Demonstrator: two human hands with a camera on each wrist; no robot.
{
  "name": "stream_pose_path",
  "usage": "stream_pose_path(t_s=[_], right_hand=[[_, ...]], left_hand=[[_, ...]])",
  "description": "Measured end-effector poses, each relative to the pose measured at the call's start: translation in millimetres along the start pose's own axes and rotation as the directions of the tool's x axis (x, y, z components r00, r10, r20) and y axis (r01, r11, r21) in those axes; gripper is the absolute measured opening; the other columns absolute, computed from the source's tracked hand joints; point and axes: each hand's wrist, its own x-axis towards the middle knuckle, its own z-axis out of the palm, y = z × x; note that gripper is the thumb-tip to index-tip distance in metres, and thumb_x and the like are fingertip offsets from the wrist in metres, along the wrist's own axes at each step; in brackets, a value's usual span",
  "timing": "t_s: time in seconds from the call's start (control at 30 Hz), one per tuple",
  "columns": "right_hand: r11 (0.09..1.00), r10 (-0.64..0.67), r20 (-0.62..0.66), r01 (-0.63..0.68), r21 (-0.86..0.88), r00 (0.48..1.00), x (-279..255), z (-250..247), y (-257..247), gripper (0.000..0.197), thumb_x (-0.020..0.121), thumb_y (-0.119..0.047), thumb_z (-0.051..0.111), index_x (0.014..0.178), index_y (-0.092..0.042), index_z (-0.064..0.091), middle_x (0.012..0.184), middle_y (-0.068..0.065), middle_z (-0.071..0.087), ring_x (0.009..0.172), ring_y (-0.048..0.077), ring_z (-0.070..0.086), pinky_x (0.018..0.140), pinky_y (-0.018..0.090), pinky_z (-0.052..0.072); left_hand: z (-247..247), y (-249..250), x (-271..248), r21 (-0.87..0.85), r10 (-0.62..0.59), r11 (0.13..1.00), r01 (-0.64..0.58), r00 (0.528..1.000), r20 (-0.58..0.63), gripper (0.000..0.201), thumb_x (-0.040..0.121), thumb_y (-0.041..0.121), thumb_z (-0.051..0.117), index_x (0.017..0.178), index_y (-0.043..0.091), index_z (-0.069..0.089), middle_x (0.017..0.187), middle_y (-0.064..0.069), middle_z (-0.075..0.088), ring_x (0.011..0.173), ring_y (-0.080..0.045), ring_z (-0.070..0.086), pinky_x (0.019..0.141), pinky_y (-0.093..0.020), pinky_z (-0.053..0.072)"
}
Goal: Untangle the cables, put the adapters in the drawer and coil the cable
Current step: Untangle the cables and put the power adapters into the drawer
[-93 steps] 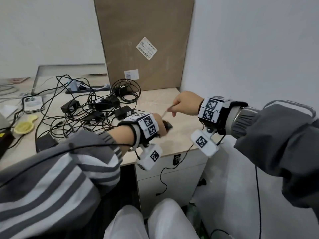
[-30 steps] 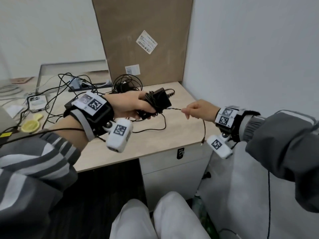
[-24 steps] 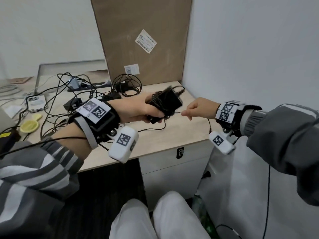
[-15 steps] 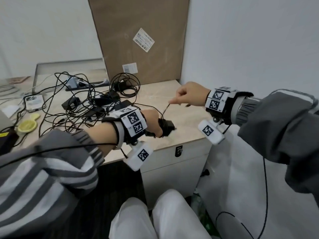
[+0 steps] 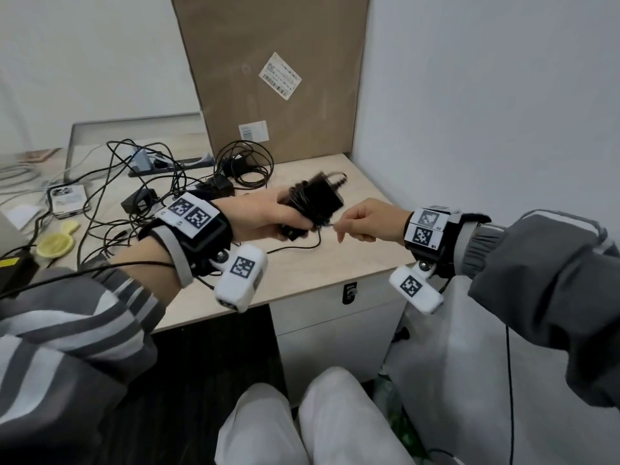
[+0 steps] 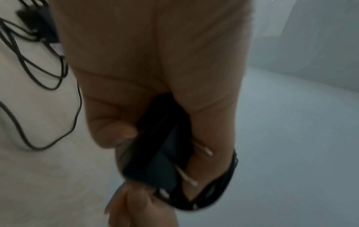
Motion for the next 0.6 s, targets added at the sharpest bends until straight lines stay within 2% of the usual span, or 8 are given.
stream_pose_path(t_s=[0.07,0.1,0.2,0.23,0.27,0.33,0.43,0.6], right_hand=[[0.99,0.012,0.023,-0.009,-0.143,1.0,5.1,-1.3,-7.4,0.023,0.066,-0.039,0.068,0.046,-0.028,0.064,0.044,-0.011,0.041,0.045,0.008,0.033,0.048,0.017,0.03],[0.975,0.009,0.057,0.004,-0.222,0.998,7.2,-2.2,-11.6,0.026,0.069,-0.034,0.07,0.045,-0.028,0.063,0.045,-0.009,0.043,0.047,0.008,0.034,0.051,0.018,0.03],[0.92,0.026,0.171,0.044,-0.39,0.985,10.8,-1.9,-26.4,0.023,0.086,-0.031,0.069,0.064,-0.024,0.069,0.054,-0.002,0.045,0.05,0.008,0.034,0.053,0.018,0.029],[0.901,0.036,0.19,0.05,-0.431,0.981,11.4,-0.6,-31.9,0.021,0.089,-0.032,0.065,0.072,-0.021,0.071,0.055,-0.003,0.046,0.049,0.008,0.035,0.051,0.017,0.029],[0.882,0.04,0.188,0.054,-0.468,0.981,12.4,1.7,-37.3,0.02,0.091,-0.031,0.062,0.079,-0.018,0.073,0.057,-0.004,0.049,0.051,0.007,0.038,0.051,0.016,0.031],[0.846,0.012,0.122,0.055,-0.531,0.992,14.8,7.5,-45.2,0.021,0.094,-0.024,0.057,0.094,-0.012,0.074,0.071,-0.002,0.063,0.063,0.009,0.048,0.054,0.011,0.034],[0.835,-0.082,-0.079,0.025,-0.549,0.994,17.2,15.7,-47.6,0.022,0.093,-0.02,0.057,0.105,-0.011,0.073,0.097,0.006,0.072,0.086,0.018,0.06,0.07,0.02,0.039],[0.97,-0.171,-0.464,0.066,-0.234,0.869,18.4,26.2,-37.8,0.015,0.085,-0.022,0.067,0.092,-0.013,0.077,0.087,-0.002,0.073,0.086,0.012,0.064,0.08,0.025,0.046]], left_hand=[[16.6,2.0,-1.1,0.247,-0.112,0.966,0.077,0.985,0.131,0.036,0.071,0.008,0.071,0.102,0.014,0.053,0.087,-0.005,0.065,0.07,-0.013,0.058,0.052,-0.02,0.042],[23.6,3.6,0.0,0.412,-0.203,0.902,0.131,0.97,0.135,0.037,0.074,0.008,0.073,0.103,0.015,0.051,0.085,-0.003,0.064,0.067,-0.011,0.057,0.052,-0.02,0.041],[35.9,6.5,10.1,0.816,-0.425,0.49,0.306,0.901,-0.082,0.044,0.078,0.026,0.075,0.113,0.015,0.049,0.082,0.002,0.06,0.063,-0.008,0.052,0.054,-0.019,0.041],[36.7,4.4,14.2,0.853,-0.446,0.394,0.341,0.883,-0.147,0.047,0.078,0.032,0.073,0.115,0.014,0.051,0.085,0.002,0.06,0.064,-0.009,0.052,0.053,-0.018,0.042],[37.6,1.5,18.3,0.853,-0.45,0.369,0.371,0.874,-0.185,0.048,0.078,0.034,0.072,0.116,0.012,0.053,0.087,-0.001,0.061,0.063,-0.011,0.052,0.052,-0.018,0.043],[36.7,-7.2,26.2,0.763,-0.409,0.477,0.437,0.878,-0.247,0.045,0.077,0.028,0.071,0.115,0.008,0.057,0.09,-0.008,0.065,0.064,-0.016,0.057,0.053,-0.02,0.048],[31.8,-17.7,33.1,0.528,-0.257,0.735,0.425,0.896,-0.363,0.029,0.078,0.017,0.069,0.105,0.008,0.062,0.086,-0.009,0.065,0.068,-0.02,0.06,0.058,-0.026,0.053],[30.1,-22.6,37.0,0.153,-0.193,0.944,0.294,0.863,-0.466,0.007,0.082,0.016,0.066,0.087,0.017,0.061,0.073,0.0,0.059,0.063,-0.011,0.054,0.057,-0.023,0.048]])
